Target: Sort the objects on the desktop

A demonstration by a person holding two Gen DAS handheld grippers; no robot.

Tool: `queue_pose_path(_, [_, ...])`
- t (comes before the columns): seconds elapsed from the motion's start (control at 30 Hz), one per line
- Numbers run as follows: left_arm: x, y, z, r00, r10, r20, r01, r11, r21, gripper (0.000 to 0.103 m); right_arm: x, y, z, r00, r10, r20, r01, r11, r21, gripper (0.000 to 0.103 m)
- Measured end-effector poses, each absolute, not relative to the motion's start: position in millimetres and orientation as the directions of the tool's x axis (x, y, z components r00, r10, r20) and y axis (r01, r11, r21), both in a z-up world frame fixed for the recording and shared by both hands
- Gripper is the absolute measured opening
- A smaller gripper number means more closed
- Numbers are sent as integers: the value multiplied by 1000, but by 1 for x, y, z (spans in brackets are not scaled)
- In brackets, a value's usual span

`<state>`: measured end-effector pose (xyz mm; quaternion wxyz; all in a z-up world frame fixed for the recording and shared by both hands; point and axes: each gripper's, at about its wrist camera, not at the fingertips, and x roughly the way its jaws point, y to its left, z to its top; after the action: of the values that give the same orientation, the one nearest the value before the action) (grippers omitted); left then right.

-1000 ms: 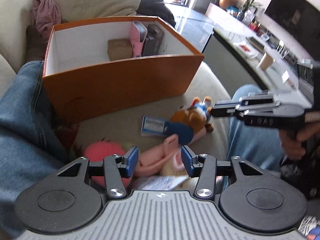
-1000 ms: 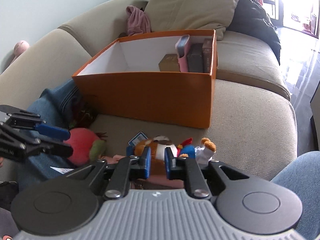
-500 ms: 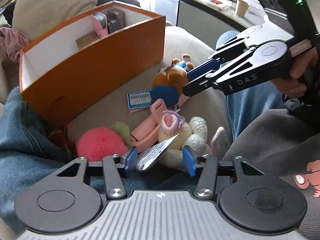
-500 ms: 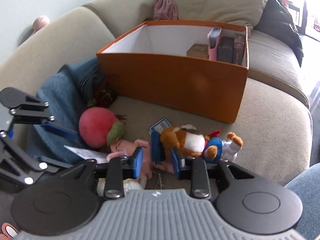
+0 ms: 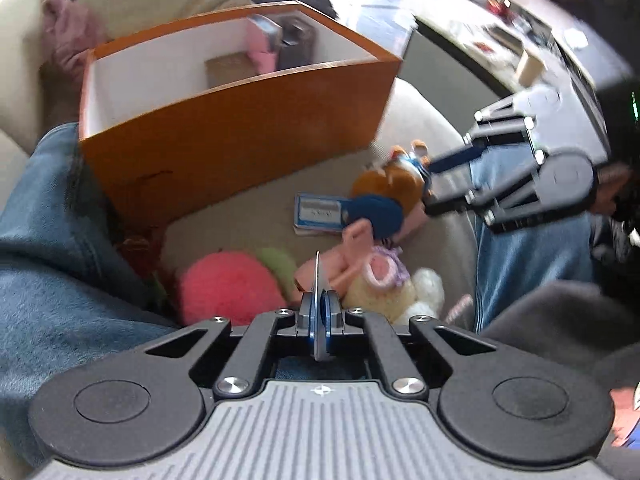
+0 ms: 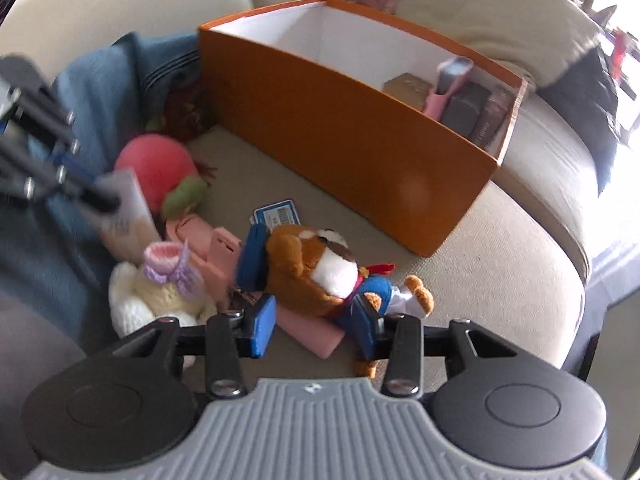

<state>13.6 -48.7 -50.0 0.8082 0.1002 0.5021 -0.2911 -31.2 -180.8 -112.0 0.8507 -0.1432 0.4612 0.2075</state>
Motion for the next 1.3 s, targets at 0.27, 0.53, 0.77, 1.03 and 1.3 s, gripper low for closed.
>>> queue_pose_path(0.27, [26,-28,-11,446,-417,-792,483,857,-179,4,-35,-169,-105,478,247,-843,-586,804,-97,45])
queue_pose_path(0.53, [39,-1,9,583,-319,-747,339,931,-133,4,-17,-127,-97,461,423,-780,-629,776,49,43])
queue_pose_path(0.77, [43,21,8,596,-240,-766,269,959,-91,4,17,-73,-120,355,496,-792,-753,654,72,43])
queue_pose_path(1.03, [49,34,-8,569,-215,-794,240,967,-90,4,56,-40,-143,228,503,-834,-803,582,131,48])
queue_pose_path(1.3, [53,43,-20,550,-243,-799,220,965,-142,4,79,-24,-165,167,508,-845,-758,614,220,49])
